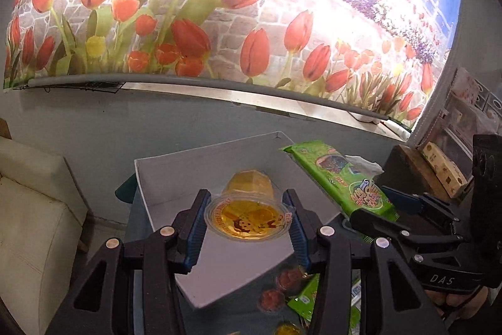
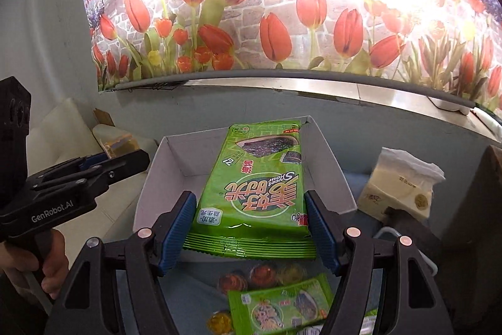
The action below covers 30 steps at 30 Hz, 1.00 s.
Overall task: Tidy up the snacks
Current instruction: 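Carry the jelly cup and seaweed packet into the white box and release both, then return both tools to the pile and grasp a long green snack bar with the right gripper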
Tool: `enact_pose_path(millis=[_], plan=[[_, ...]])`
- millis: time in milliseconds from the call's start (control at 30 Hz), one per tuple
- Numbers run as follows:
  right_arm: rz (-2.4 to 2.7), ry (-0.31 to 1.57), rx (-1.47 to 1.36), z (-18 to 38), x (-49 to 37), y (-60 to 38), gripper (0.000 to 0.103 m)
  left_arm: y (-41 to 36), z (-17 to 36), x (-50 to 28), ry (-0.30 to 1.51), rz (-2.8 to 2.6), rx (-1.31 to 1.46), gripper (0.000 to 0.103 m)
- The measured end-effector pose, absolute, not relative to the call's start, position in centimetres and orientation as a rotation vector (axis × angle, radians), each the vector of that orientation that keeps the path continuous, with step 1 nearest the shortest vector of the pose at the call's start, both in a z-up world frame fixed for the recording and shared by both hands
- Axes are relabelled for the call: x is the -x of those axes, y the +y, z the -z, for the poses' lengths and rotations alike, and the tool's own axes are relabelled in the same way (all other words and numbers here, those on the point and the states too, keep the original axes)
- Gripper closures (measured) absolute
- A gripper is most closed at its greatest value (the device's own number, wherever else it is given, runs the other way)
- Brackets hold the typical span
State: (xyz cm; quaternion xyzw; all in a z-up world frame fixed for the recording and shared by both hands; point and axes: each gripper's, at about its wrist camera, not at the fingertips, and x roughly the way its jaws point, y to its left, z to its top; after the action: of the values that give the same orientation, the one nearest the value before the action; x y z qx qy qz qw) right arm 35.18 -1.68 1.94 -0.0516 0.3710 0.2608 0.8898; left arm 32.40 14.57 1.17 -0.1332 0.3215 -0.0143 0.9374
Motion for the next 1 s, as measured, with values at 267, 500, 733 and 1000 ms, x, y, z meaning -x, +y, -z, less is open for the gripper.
enact_pose_path(millis=[267, 500, 733, 1000], plan=[[-0.524, 0.839, 0.132, 2.1, -40.5, 0.7, 0.022, 15.9, 1.1, -36.8, 0.703, 0.009, 0.247, 0.009], [-0.485, 0.818, 0.268, 3.1, -40.3, 1.8, 0.0, 16.3, 1.2, -36.1, 0.695, -0.01, 0.185, 0.0], [-0.422, 0.769, 0.264, 2.7, -39.7, 0.9, 0.0, 16.0, 0.9, -34.8, 0.684, -0.035, 0.161, 0.0], [-0.401, 0.739, 0.362, 2.9, -36.4, -2.0, 0.0, 15.4, -0.6, -30.4, 0.612, -0.059, 0.142, 0.0]])
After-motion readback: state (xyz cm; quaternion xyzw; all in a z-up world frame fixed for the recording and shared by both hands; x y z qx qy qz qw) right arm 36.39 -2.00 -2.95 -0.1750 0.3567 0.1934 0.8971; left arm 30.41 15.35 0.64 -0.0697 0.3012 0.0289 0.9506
